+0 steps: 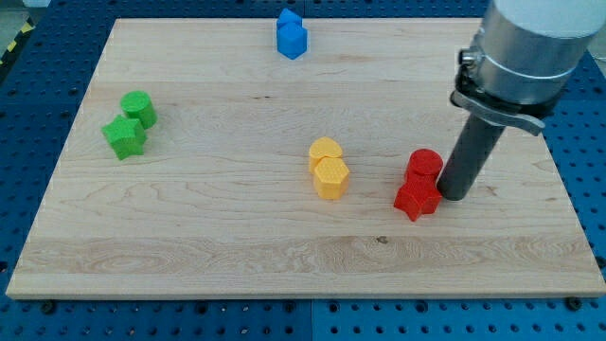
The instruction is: Separate red star and red circle
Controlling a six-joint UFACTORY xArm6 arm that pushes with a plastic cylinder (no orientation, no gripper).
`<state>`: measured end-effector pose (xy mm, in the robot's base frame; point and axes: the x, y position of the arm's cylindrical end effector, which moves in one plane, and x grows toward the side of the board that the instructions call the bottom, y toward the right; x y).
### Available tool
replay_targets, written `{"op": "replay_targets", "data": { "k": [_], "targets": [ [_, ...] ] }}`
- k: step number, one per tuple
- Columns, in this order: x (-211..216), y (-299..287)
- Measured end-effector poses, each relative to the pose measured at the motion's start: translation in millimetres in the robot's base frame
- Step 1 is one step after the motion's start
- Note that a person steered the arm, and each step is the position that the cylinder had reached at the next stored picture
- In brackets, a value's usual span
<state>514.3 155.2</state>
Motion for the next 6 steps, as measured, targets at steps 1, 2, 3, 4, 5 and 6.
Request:
{"op": "replay_targets", "data": {
  "k": [1, 2, 3, 4, 5, 6],
  "targets": [
    [5.5, -12.2],
    [19.6, -13.9],
    [26.0, -29.7],
    [16.7, -36.2],
    [4.8, -36.4],
    [2.7, -36.4]
  ]
}}
